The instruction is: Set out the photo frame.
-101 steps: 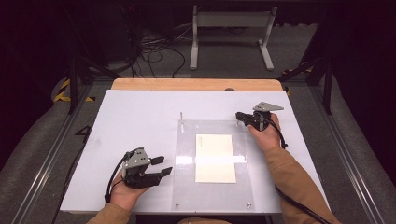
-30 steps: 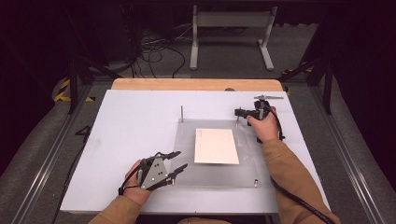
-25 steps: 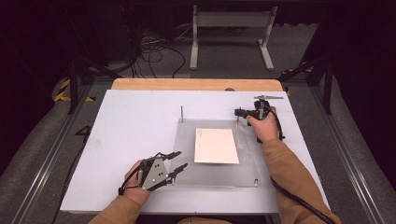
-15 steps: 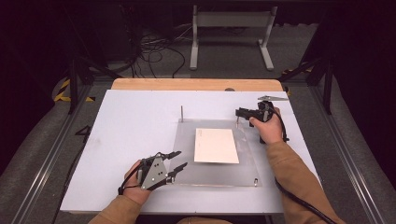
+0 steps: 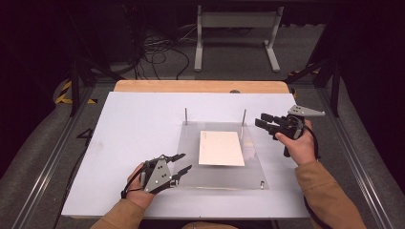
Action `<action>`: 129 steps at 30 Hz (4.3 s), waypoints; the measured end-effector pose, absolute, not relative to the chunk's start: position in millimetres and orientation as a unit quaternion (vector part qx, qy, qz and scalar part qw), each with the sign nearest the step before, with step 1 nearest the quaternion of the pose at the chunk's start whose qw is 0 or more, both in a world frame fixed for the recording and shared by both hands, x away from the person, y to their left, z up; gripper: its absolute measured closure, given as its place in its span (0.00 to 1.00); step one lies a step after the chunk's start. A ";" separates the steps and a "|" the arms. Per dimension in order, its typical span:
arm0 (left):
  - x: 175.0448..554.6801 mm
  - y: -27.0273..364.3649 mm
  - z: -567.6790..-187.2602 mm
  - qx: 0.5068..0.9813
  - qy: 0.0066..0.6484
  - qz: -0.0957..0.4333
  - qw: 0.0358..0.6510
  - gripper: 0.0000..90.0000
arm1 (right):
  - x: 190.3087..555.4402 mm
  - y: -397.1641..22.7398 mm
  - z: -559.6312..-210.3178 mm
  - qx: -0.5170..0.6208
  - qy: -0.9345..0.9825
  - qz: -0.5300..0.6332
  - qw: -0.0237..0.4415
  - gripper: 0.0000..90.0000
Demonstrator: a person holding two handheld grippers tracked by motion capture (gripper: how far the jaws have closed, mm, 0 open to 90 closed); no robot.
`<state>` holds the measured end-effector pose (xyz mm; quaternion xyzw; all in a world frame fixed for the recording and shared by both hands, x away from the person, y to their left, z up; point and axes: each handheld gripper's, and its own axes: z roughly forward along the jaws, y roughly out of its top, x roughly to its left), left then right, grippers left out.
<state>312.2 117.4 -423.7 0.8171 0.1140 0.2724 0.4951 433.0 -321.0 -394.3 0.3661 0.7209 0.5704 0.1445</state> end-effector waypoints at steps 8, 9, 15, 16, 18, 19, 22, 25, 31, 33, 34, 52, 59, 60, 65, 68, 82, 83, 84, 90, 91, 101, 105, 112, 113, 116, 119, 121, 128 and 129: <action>314.0 118.2 -422.4 0.816 0.115 0.267 0.499 0.62 | 386.3 -332.1 -390.3 0.330 0.733 0.574 0.156 0.47; 314.2 118.2 -422.1 0.816 0.117 0.265 0.500 0.62 | 383.1 -333.3 -390.1 0.326 0.736 0.571 0.159 0.47; 315.9 118.5 -419.3 0.816 0.123 0.258 0.502 0.62 | 360.7 -339.7 -392.2 0.299 0.765 0.543 0.176 0.47; 316.1 118.5 -419.0 0.816 0.123 0.257 0.503 0.62 | 357.0 -339.8 -392.9 0.292 0.768 0.542 0.176 0.46; 316.9 118.5 -418.0 0.816 0.124 0.255 0.504 0.62 | 349.6 -339.7 -394.0 0.280 0.775 0.538 0.180 0.44; 317.2 118.6 -417.6 0.815 0.125 0.254 0.505 0.61 | 345.6 -339.3 -394.4 0.271 0.781 0.532 0.183 0.43; 318.3 119.1 -415.8 0.816 0.126 0.251 0.505 0.61 | 338.4 -337.6 -396.0 0.251 0.790 0.525 0.190 0.41; 319.1 119.1 -414.7 0.815 0.130 0.244 0.508 0.61 | 333.5 -334.8 -399.8 0.232 0.805 0.507 0.202 0.40; 321.2 119.9 -412.4 0.814 0.134 0.237 0.512 0.60 | 324.0 -321.3 -402.0 0.183 0.819 0.495 0.224 0.37; 321.7 120.2 -411.9 0.815 0.134 0.235 0.513 0.60 | 319.7 -312.8 -400.6 0.165 0.817 0.501 0.232 0.34; 322.2 120.4 -411.2 0.815 0.134 0.235 0.513 0.60 | 318.2 -309.6 -400.1 0.158 0.818 0.501 0.236 0.33; 323.8 120.8 -409.8 0.813 0.134 0.233 0.517 0.60 | 322.7 -272.2 -404.4 0.102 0.813 0.515 0.253 0.50; 325.1 121.3 -407.6 0.811 0.140 0.228 0.520 0.60 | 320.5 -269.7 -401.3 0.098 0.806 0.520 0.265 0.67; 325.4 121.2 -407.4 0.810 0.140 0.230 0.521 0.60 | 321.0 -270.1 -400.7 0.099 0.806 0.521 0.263 0.67; 325.8 121.6 -407.2 0.811 0.136 0.230 0.521 0.61 | 322.3 -271.1 -400.5 0.097 0.805 0.525 0.260 0.68; 326.0 121.7 -406.5 0.811 0.129 0.236 0.520 0.62 | 322.3 -270.6 -399.0 0.095 0.806 0.520 0.265 0.69; 334.1 119.7 -381.9 0.789 0.111 0.274 0.539 0.67 | 334.3 -273.4 -371.7 0.091 0.803 0.516 0.284 0.71; 334.1 119.7 -381.9 0.789 0.111 0.274 0.539 0.67 | 334.3 -273.4 -371.7 0.091 0.803 0.516 0.284 0.71; 335.5 119.3 -378.8 0.785 0.112 0.275 0.544 0.67 | 335.8 -273.8 -368.2 0.090 0.800 0.518 0.288 0.71; 341.7 118.0 -364.6 0.770 0.112 0.287 0.559 0.68 | 342.1 -276.1 -352.7 0.090 0.788 0.527 0.305 0.71; 342.6 117.7 -362.9 0.768 0.113 0.289 0.561 0.68 | 343.1 -276.3 -350.8 0.088 0.786 0.529 0.307 0.71; 352.2 120.0 -345.5 0.744 0.127 0.306 0.580 0.68 | 352.5 -272.7 -331.7 0.078 0.770 0.534 0.340 0.71; 354.1 121.5 -336.4 0.735 0.132 0.305 0.590 0.68 | 354.1 -271.7 -323.4 0.076 0.762 0.540 0.349 0.70; 355.5 127.1 -319.4 0.725 0.150 0.274 0.614 0.69 | 353.8 -269.3 -308.7 0.079 0.752 0.558 0.343 0.70; 354.5 127.3 -317.7 0.725 0.150 0.272 0.615 0.69 | 353.9 -269.3 -306.4 0.085 0.749 0.566 0.333 0.70; 350.4 128.1 -310.3 0.726 0.156 0.266 0.615 0.69 | 352.7 -269.2 -302.0 0.093 0.750 0.571 0.320 0.70; 348.0 130.2 -302.3 0.724 0.159 0.254 0.621 0.69 | 347.7 -267.8 -295.2 0.102 0.751 0.574 0.311 0.71; 347.0 130.8 -296.4 0.724 0.163 0.245 0.624 0.69 | 345.0 -267.7 -289.8 0.111 0.751 0.579 0.297 0.71; 357.1 132.1 -279.9 0.733 0.193 0.189 0.624 0.69 | 347.1 -270.2 -272.6 0.152 0.750 0.599 0.235 0.73; 359.6 132.5 -278.7 0.735 0.196 0.186 0.621 0.69 | 349.8 -270.4 -270.4 0.159 0.751 0.600 0.226 0.73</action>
